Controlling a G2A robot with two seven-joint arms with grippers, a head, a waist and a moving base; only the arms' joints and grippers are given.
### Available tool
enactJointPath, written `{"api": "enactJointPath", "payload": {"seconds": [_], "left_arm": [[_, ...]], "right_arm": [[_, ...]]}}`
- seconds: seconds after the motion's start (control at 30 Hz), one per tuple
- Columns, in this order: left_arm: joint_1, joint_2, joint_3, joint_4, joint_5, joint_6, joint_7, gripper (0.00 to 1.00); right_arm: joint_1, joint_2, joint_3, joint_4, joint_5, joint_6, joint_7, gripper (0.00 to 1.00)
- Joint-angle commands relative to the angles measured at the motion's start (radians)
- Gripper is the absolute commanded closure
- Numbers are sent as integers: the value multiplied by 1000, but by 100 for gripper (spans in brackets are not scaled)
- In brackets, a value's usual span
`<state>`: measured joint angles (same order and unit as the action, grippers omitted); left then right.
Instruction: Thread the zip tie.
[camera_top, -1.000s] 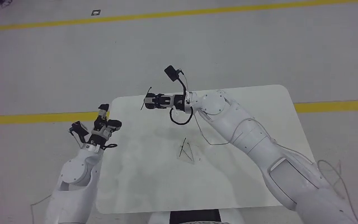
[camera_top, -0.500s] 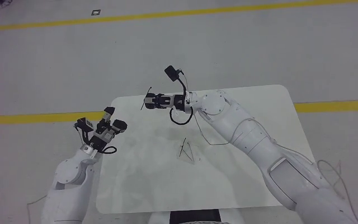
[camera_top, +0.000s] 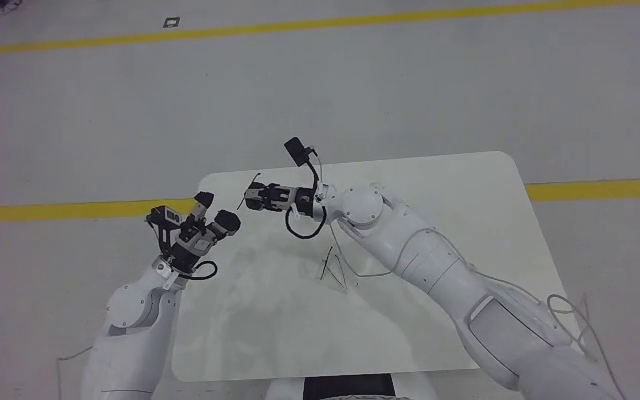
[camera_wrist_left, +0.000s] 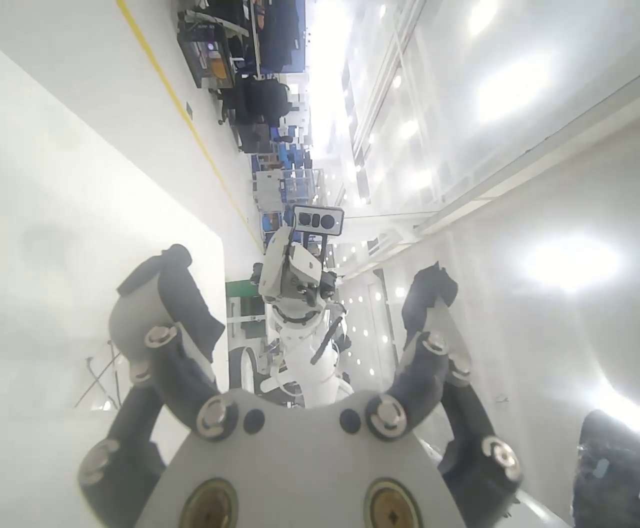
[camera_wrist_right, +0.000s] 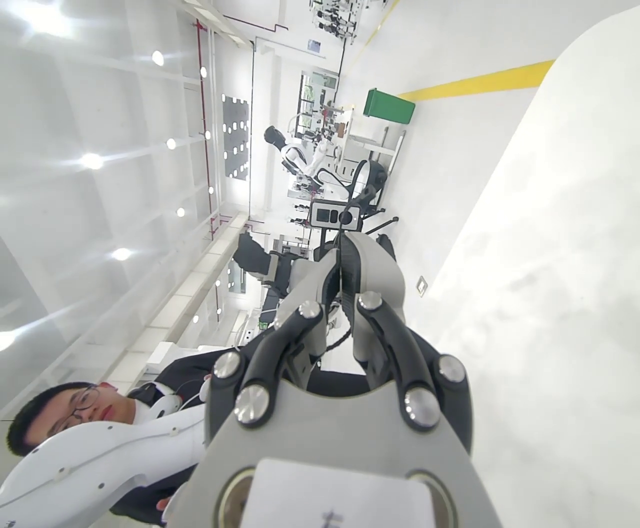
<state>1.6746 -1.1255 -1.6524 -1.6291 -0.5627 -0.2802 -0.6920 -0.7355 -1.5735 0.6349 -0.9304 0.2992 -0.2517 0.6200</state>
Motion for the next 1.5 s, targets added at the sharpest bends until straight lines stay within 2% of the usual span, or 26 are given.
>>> {"api": "enactJointPath", "payload": {"seconds": [0.0, 0.13, 0.23, 0.37, 0.47, 0.57, 0.8, 1.0, 1.03, 1.1, 1.2, 1.33, 1.4, 1.47], "left_arm": [[0, 0, 0, 0, -1, 0, 1, 0], [0, 0, 0, 0, -1, 0, 1, 0], [-6, -2, 10, -1, 16, -10, 26, 0], [-12, -4, 27, 4, 0, -38, 23, 0], [-14, -6, 36, 11, -17, -54, 21, 0], [-17, -6, 39, 9, -14, -60, 13, 0], [-20, -7, 43, 6, -13, -53, 23, 0], [-19, -6, 45, 11, -13, -51, 18, 0], [-19, -6, 46, 12, -13, -52, 15, 10], [-18, -6, 47, 14, -14, -53, 12, 44], [-16, -5, 48, 17, -13, -55, 8, 67], [-15, -4, 49, 20, -11, -56, 4, 77], [-14, -4, 49, 22, -10, -57, 4, 87], [-12, -3, 50, 23, -10, -58, 3, 88]], "right_arm": [[0, 0, 0, -1, -1, 0, 0, 100], [0, 0, 0, -1, -1, 0, 0, 100], [-2, 1, 0, -1, -4, 2, -6, 100], [-31, 1, -3, -35, -63, 86, -74, 100], [-58, 0, 5, -59, -65, 128, -111, 100], [-76, 0, 19, -76, -67, 131, -143, 100], [-89, 0, 21, -86, -65, 128, -144, 100], [-112, 2, 43, -112, -69, 155, -133, 100], [-114, 2, 46, -114, -71, 157, -131, 100], [-118, 2, 51, -119, -76, 162, -129, 100], [-123, 1, 58, -126, -85, 170, -133, 100], [-130, 0, 66, -139, -95, 178, -135, 100], [-134, 0, 70, -144, -102, 179, -136, 100], [-138, 0, 75, -150, -109, 180, -137, 100]]}}
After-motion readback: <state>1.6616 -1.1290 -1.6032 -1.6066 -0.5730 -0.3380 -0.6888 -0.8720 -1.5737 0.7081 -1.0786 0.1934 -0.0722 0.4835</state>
